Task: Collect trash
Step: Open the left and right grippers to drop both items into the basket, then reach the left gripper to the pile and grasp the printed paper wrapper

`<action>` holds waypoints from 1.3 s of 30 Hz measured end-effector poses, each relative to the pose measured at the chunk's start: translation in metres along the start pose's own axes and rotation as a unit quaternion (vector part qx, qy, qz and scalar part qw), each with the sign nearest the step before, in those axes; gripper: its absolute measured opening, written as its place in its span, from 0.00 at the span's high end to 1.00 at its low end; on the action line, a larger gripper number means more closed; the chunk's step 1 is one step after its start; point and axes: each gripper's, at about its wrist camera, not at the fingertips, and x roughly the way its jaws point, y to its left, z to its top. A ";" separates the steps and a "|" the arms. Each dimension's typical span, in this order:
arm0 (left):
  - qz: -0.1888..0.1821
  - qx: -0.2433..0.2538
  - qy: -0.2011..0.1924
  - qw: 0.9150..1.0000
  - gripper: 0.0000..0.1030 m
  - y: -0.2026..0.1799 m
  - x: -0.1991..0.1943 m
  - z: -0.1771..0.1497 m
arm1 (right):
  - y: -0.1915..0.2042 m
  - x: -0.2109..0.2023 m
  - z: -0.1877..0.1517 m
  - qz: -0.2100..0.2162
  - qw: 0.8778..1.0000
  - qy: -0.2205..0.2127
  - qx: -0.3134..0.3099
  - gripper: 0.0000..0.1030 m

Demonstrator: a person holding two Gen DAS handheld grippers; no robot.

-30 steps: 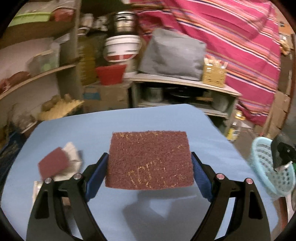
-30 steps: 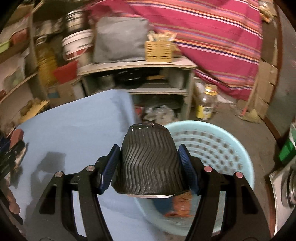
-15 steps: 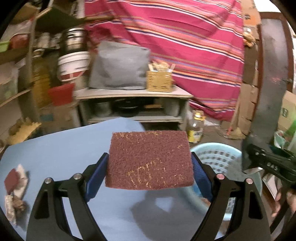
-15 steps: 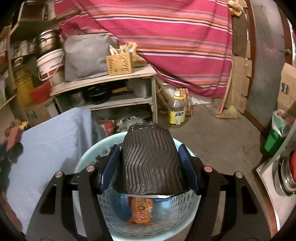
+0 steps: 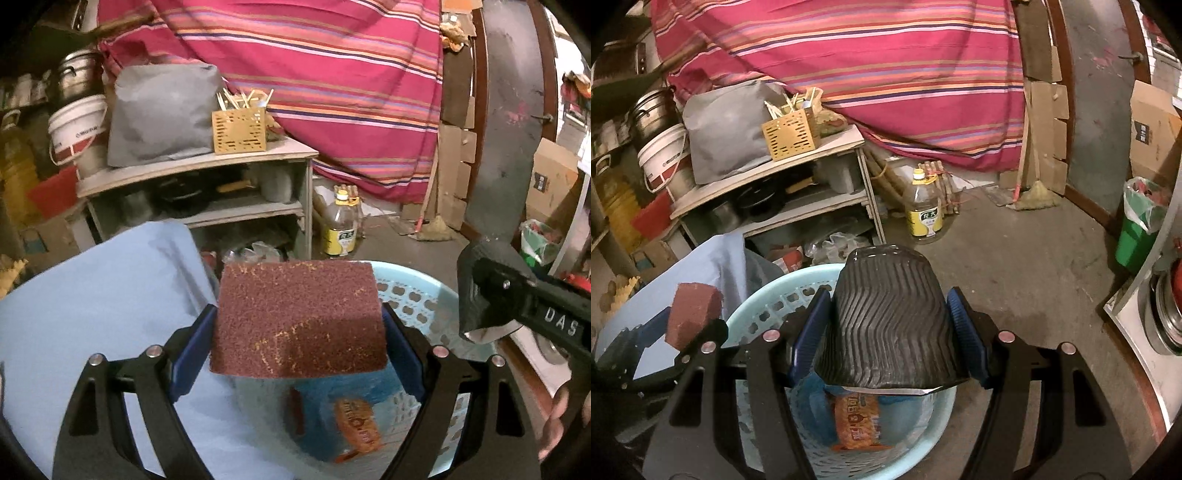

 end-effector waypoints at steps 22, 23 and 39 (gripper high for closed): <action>0.090 -0.043 -0.023 0.995 0.12 0.116 -0.086 -0.021 | 0.062 0.002 -0.002 -0.003 0.999 -0.006 -0.045 0.04; 0.096 -0.045 -0.025 0.994 0.12 0.126 -0.092 -0.024 | 0.066 0.001 -0.002 -0.005 0.999 -0.007 -0.047 0.04; 0.259 -0.125 0.022 0.958 0.07 0.320 -0.191 -0.118 | 0.184 0.000 -0.039 0.042 0.994 0.013 -0.099 0.04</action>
